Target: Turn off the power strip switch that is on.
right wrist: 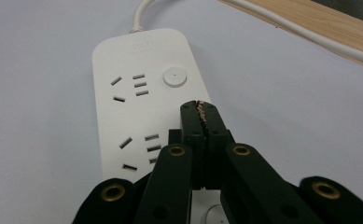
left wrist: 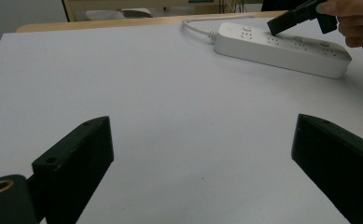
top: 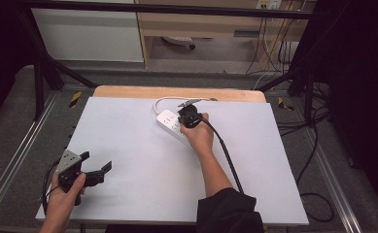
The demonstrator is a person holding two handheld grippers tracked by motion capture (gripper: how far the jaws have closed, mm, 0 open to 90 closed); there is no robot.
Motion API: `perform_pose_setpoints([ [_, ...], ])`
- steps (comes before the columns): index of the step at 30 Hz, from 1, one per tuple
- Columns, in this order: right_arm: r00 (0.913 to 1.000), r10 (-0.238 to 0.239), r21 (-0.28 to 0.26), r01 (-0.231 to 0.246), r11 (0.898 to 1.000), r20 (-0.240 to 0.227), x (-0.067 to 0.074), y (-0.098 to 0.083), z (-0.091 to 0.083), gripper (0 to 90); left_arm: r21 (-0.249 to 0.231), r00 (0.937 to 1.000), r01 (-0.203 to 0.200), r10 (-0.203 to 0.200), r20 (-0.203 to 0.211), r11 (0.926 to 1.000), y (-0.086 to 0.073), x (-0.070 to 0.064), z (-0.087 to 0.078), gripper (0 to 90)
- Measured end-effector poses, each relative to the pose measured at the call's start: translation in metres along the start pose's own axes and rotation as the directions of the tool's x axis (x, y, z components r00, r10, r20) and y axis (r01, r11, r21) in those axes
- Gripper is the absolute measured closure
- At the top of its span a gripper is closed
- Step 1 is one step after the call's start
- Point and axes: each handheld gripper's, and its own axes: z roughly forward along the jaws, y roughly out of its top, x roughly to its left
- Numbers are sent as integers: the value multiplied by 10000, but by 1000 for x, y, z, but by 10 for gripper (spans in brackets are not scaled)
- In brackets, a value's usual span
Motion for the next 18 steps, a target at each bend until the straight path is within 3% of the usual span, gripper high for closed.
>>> perform_pose_setpoints([
  [18, 10000, 72, -116, -72, 9999, -46, 3, -3, 1, 900, -37, 10000, -21, 21, -12, 10000, 0, 0, 0, 53],
])
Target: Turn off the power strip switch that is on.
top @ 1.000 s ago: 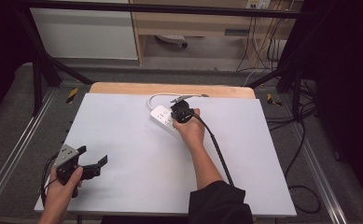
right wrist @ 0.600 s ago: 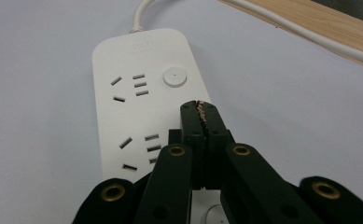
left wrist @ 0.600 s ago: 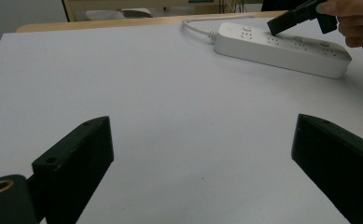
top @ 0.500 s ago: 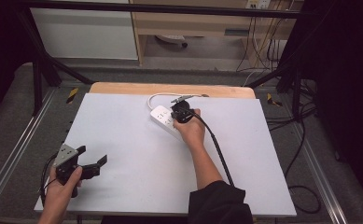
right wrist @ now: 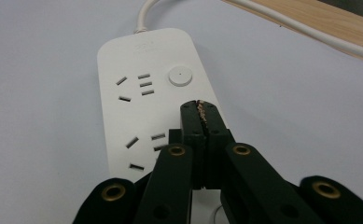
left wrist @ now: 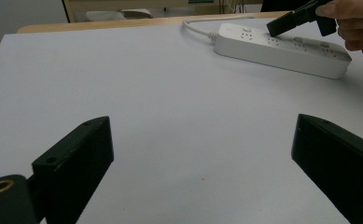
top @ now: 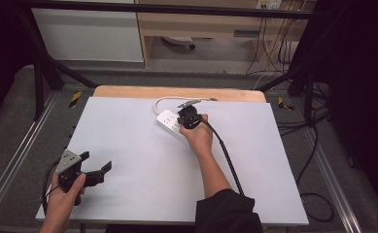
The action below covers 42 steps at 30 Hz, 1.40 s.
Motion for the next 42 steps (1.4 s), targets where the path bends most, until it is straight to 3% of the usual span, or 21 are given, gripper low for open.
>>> perform_pose_setpoints([
  [2, 9996, 241, 8, -241, 9997, -155, -2, 0, 0, 900, 2, 10000, -8, 8, -2, 10000, 0, 0, 0, 53],
  [10, 9999, 76, 38, -75, 10000, -129, -2, 1, 0, 900, 10, 10000, -47, 47, -18, 10000, 0, 0, 0, 53],
  [42, 9980, 486, -121, -491, 9987, -397, -11, -1, -4, 900, 64, 9999, -108, 108, 0, 9999, 0, 0, 0, 53],
])
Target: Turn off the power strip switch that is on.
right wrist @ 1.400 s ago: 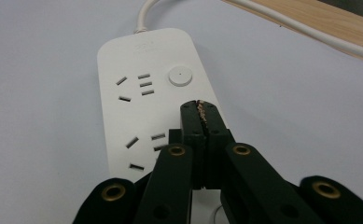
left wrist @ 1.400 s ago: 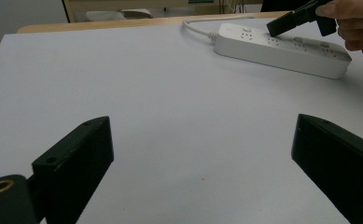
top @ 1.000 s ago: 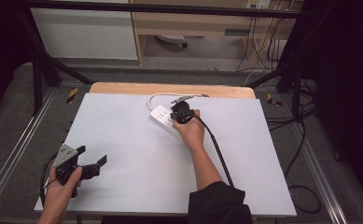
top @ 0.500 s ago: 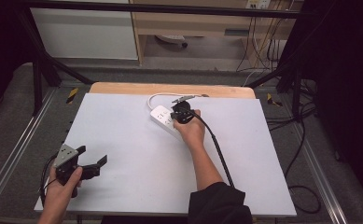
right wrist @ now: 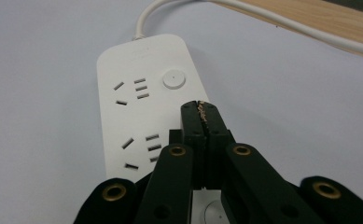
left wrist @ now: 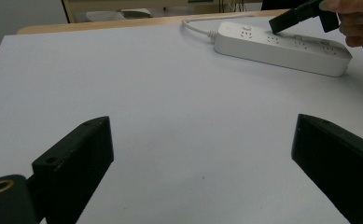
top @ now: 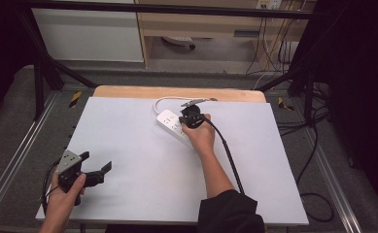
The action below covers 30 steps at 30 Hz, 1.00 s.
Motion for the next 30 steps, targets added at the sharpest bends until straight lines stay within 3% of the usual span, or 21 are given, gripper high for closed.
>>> perform_pose_setpoints([
  [7, 9999, -142, -76, 142, 9999, 6, 1, 1, 1, 900, 0, 10000, -7, 7, -19, 10000, 0, 1, 0, 53],
  [30, 10000, 76, -572, -79, 9983, -58, 3, 3, -3, 900, -20, 10000, 22, -22, -15, 10000, 0, 2, 0, 53],
])
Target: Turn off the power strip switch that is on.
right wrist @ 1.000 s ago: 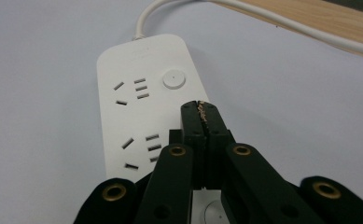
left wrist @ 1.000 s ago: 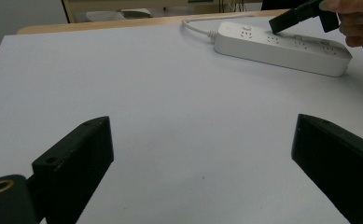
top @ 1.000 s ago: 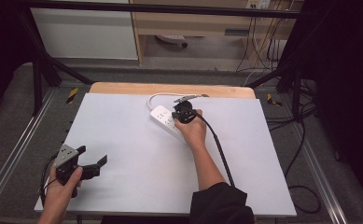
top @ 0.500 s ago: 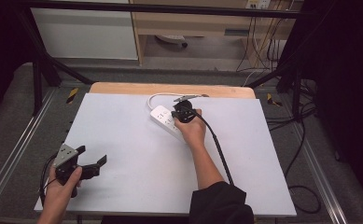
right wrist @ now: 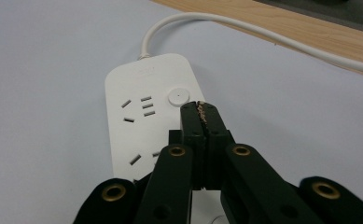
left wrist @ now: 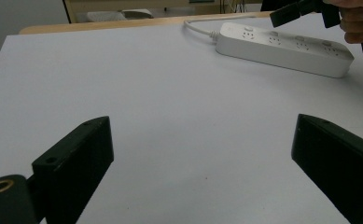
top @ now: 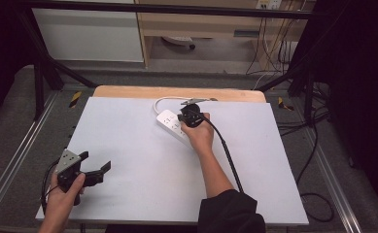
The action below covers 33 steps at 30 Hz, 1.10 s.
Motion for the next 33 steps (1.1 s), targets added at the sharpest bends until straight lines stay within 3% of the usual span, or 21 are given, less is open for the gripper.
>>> perform_pose_setpoints([
  [12, 9998, 80, -154, -82, 9998, -155, -2, 3, -8, 900, 14, 10000, -10, 10, -28, 10000, 0, 0, 0, 53],
  [20, 9997, 133, -343, -140, 9993, -218, -3, 5, -16, 784, 56, 10000, -31, 31, -25, 10000, -1, 0, 1, 53],
  [33, 9985, 462, -383, -474, 9981, -310, -10, 2, -36, 455, 81, 10000, -47, 48, -51, 10000, -1, 0, 1, 53],
])
